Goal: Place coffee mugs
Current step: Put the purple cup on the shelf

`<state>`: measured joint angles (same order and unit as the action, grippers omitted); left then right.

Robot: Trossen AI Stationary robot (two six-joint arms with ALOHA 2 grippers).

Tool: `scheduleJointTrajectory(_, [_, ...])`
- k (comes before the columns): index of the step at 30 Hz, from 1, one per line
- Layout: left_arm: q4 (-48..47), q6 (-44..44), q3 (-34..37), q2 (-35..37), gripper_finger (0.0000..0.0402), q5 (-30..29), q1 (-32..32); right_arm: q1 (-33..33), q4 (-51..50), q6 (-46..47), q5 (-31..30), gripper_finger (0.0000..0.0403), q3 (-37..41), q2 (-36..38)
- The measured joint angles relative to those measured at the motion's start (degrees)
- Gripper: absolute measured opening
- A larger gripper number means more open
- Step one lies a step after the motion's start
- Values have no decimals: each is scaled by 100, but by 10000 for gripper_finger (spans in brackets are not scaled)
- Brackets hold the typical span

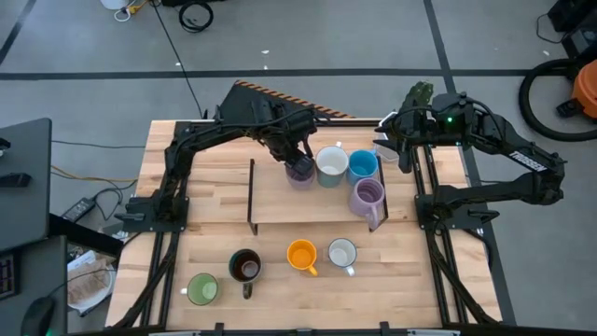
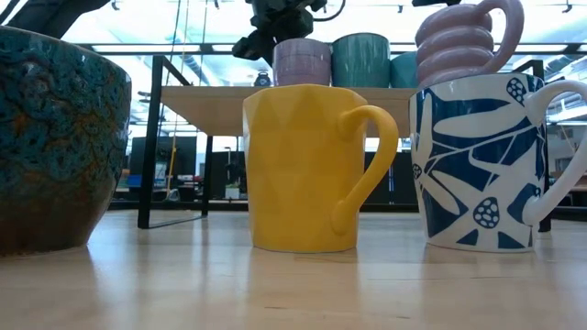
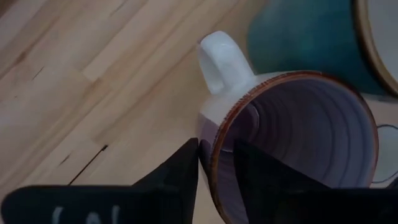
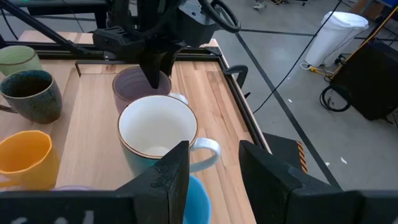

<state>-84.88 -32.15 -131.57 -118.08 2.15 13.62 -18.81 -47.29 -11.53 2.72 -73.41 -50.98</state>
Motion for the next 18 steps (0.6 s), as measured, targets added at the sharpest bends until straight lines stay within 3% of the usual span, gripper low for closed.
scheduleJointTrajectory(18, [138, 773, 0, -2, 108, -145, 1, -2, -13, 42, 173, 146, 0, 0])
